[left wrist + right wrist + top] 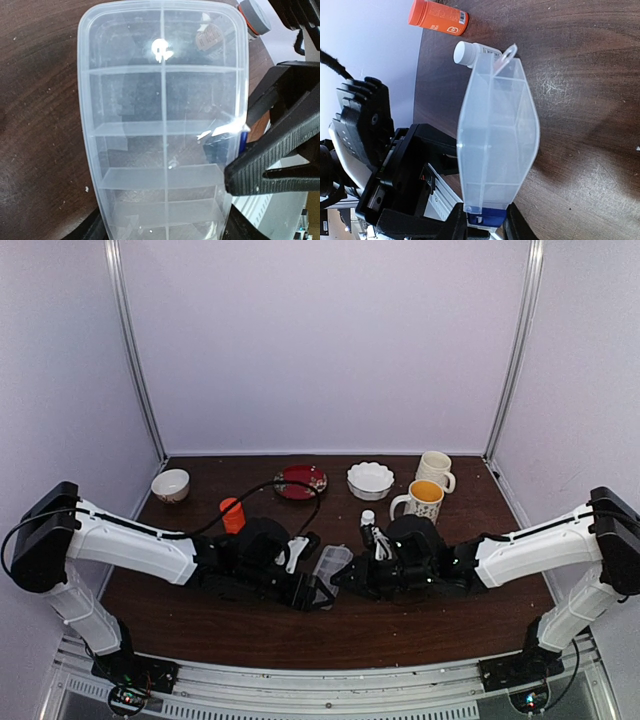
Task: Sort the pills into containers
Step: Open the lid of the pill container.
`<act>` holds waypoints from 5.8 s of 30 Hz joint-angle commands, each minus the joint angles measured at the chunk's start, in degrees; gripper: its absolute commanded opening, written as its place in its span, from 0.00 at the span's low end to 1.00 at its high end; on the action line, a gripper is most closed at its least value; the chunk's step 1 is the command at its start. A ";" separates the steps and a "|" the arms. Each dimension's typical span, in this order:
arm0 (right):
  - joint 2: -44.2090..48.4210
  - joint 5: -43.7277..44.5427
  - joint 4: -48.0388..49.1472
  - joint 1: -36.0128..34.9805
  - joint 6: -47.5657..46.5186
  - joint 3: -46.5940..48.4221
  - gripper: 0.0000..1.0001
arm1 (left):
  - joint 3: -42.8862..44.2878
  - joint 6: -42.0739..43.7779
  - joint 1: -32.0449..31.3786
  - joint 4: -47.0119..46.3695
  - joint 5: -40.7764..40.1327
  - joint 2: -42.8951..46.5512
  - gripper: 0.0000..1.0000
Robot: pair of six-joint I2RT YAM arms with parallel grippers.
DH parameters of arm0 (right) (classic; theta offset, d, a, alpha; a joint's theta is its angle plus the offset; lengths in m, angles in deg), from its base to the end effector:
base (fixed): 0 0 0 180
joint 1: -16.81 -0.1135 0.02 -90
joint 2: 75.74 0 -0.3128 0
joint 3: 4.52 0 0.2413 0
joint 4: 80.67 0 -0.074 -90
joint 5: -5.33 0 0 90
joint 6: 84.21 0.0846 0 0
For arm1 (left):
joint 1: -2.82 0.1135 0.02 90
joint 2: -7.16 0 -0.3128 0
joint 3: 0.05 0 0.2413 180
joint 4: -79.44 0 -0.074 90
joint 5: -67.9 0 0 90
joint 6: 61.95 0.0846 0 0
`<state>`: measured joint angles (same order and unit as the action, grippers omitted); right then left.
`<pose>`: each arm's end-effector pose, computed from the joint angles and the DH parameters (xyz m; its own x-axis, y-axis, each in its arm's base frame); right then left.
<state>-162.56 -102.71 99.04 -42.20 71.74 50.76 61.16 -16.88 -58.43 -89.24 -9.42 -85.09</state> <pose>0.1524 0.3045 0.2181 -0.9787 0.0569 -0.1971 -0.1394 0.5205 0.8424 0.1543 -0.3199 0.1962 -0.8886 0.1872 -0.4187 0.4319 0.6487 -0.6266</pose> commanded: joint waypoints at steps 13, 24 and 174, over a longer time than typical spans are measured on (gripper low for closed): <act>-3.12 3.08 0.80 0.12 1.43 2.38 0.23 | 6.25 2.99 -4.02 15.66 -21.84 0.09 0.47; -4.11 3.05 1.41 0.12 2.15 1.92 0.25 | 8.26 1.50 -5.11 22.90 -32.10 0.43 0.47; -9.25 1.69 9.99 1.13 7.42 -0.27 0.17 | 16.99 12.45 -15.19 24.69 -55.95 -7.07 0.44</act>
<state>-170.69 -102.62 113.81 -40.97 75.24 49.82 74.42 -7.61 -72.16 -65.76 -53.48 -90.40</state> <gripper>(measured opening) 0.214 0.664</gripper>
